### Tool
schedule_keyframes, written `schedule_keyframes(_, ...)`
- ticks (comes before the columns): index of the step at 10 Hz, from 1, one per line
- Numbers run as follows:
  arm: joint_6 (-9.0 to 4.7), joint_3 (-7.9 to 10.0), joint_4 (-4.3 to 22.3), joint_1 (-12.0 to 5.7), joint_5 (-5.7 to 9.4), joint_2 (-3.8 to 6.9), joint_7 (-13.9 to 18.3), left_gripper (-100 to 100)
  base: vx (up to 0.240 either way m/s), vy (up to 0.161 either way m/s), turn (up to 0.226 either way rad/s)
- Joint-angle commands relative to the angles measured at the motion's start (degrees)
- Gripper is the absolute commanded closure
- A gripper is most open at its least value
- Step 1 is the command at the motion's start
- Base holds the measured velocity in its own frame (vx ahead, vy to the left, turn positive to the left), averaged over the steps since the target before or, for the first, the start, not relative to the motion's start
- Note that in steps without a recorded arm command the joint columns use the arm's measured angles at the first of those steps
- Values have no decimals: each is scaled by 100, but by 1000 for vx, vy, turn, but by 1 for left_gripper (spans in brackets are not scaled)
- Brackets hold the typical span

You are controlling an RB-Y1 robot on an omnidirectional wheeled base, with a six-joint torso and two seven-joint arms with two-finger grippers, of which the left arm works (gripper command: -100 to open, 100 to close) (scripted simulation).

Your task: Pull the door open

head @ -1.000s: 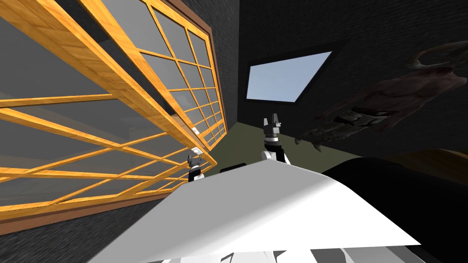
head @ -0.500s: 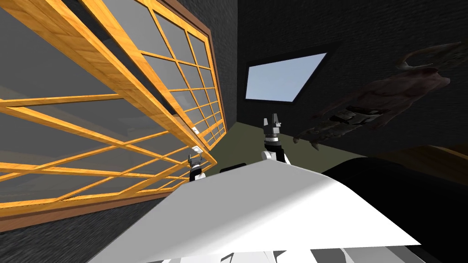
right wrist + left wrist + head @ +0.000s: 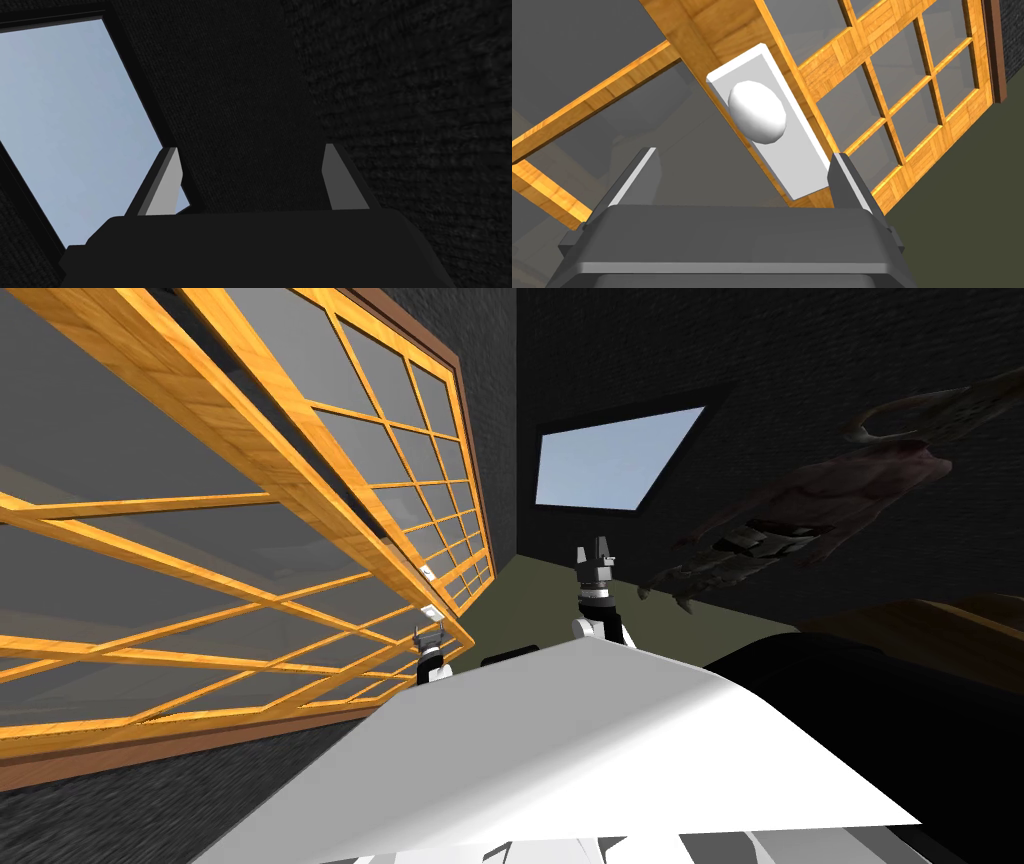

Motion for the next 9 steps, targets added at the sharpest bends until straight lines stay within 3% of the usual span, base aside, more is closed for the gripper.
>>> schedule_keyframes(1, 1, -54, -7, -19, 114, -24, 286, -100, -39, 5, -26)
schedule_keyframes(9, 42, -269, -96, -70, 573, -106, 1401, -100, -51, 8, -22)
